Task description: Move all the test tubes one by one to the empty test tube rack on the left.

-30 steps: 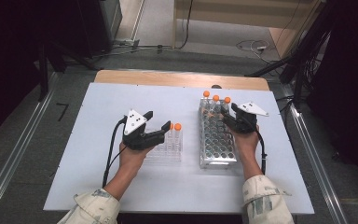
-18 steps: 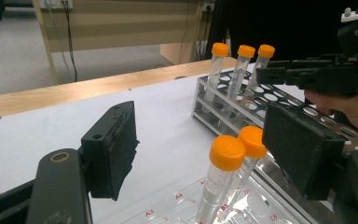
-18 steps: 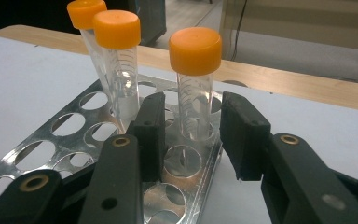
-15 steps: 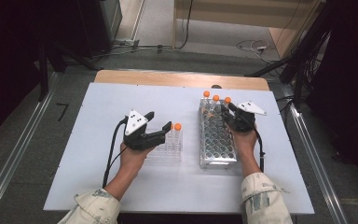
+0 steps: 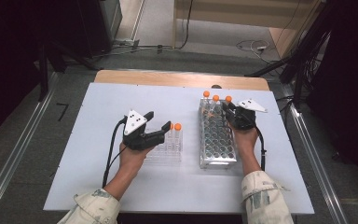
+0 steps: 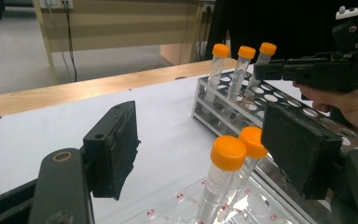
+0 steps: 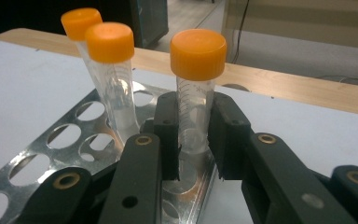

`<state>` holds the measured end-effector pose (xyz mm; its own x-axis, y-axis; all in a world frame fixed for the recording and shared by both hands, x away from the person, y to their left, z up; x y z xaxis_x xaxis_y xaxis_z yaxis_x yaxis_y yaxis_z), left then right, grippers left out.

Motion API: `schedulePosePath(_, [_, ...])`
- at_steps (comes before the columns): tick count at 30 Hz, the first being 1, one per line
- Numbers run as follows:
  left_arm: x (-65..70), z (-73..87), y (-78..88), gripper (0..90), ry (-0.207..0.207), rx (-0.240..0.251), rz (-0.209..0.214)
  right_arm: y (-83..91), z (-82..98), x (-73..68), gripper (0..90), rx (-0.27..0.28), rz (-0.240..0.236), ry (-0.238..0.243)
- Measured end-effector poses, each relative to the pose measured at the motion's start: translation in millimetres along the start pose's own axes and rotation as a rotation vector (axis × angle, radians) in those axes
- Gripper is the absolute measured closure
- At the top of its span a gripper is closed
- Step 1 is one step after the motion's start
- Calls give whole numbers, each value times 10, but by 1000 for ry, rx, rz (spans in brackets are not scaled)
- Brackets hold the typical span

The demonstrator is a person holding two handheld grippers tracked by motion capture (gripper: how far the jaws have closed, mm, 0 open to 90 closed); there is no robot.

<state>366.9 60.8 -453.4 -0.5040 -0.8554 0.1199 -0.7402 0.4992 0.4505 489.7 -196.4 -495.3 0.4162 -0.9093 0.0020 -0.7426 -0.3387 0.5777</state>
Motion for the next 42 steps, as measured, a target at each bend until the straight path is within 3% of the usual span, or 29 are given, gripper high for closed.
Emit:
schedulePosePath(19, [-10, -14, 15, 276, 7, 8, 3, 294, -285, -30, 720, 83, 5, 25])
schedulePosePath(28, [-8, -34, 36, 277, 11, 16, 4, 506, -376, -94, 720, 118, -22, 41])
schedulePosePath(32, [-8, -46, 49, 277, 10, 19, 5, 630, -400, -188, 720, 125, -61, 48])
schedulePosePath(37, [3, -72, 73, 277, 4, 25, 11, 755, -365, -445, 720, 110, -156, 84])
schedulePosePath(41, [27, -90, 89, 277, 3, 31, 18, 801, -328, -604, 719, 101, -196, 114])
schedulePosePath(42, [34, -94, 94, 276, 1, 30, 22, 815, -301, -703, 720, 88, -223, 136])
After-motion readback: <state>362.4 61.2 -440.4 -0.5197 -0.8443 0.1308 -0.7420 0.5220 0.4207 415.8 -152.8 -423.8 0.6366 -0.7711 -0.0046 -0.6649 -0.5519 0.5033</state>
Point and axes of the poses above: each handheld gripper's, and its own axes: y roughly backward along the jaws, z roughly out of its underside, x roughly to its right, the point moved 9 cm from there along -y, roughly forward along the jaws, and after that the axes turned 12 degrees about -x, right-handed, at the moved point
